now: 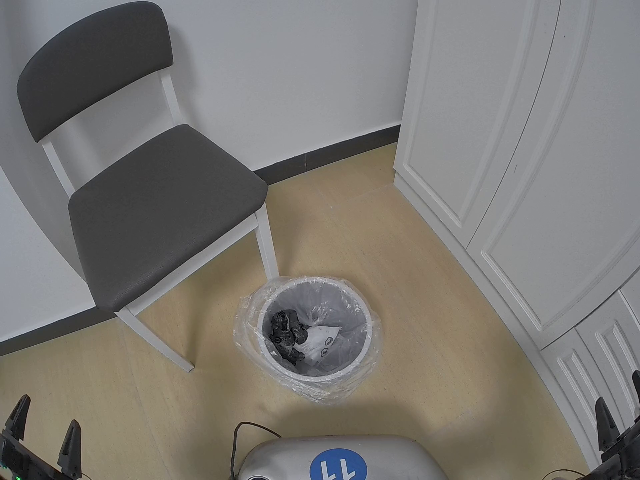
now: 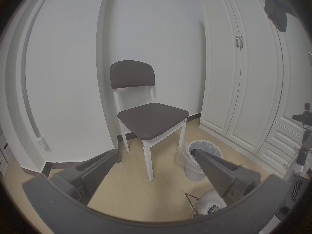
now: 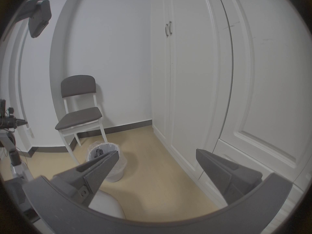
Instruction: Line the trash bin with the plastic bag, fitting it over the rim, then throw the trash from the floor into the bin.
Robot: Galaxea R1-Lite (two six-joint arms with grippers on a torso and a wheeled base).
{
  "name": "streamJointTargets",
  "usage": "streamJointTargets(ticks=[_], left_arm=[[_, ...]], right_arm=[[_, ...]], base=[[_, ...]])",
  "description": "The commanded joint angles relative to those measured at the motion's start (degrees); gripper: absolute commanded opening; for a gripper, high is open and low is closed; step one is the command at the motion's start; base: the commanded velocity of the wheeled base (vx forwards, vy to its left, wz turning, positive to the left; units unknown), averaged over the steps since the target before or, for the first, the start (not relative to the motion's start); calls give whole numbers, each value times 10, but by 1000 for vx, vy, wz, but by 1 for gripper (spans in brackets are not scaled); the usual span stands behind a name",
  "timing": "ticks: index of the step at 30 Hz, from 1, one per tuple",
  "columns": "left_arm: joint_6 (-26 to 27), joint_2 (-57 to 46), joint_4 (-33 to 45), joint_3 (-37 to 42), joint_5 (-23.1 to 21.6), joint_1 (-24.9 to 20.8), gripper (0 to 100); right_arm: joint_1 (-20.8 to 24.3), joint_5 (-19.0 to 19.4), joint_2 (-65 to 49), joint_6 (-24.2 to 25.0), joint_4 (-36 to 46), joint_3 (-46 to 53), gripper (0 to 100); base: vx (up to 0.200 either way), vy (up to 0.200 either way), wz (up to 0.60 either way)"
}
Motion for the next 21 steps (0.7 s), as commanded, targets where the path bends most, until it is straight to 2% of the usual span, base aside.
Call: streamJointTargets(ticks=[1, 8, 10, 11, 21], left_arm=[[0, -9, 0, 9, 0, 0, 100], [0, -9, 1, 9, 0, 0, 100], [0, -9, 1, 9, 1, 0, 100], [0, -9, 1, 9, 1, 0, 100], [0, -9, 1, 9, 0, 1, 100]], right_arm=[[0, 4, -8, 10, 2, 9, 100], [0, -3, -8, 21, 4, 9, 100], [0, -39, -8, 23, 13, 10, 100], [0, -44, -8, 24, 19, 10, 100], [1, -36, -8, 28, 25, 9, 100]], base=[[0, 0, 0], [0, 0, 0], [0, 0, 0], [0, 0, 0], [0, 0, 0]])
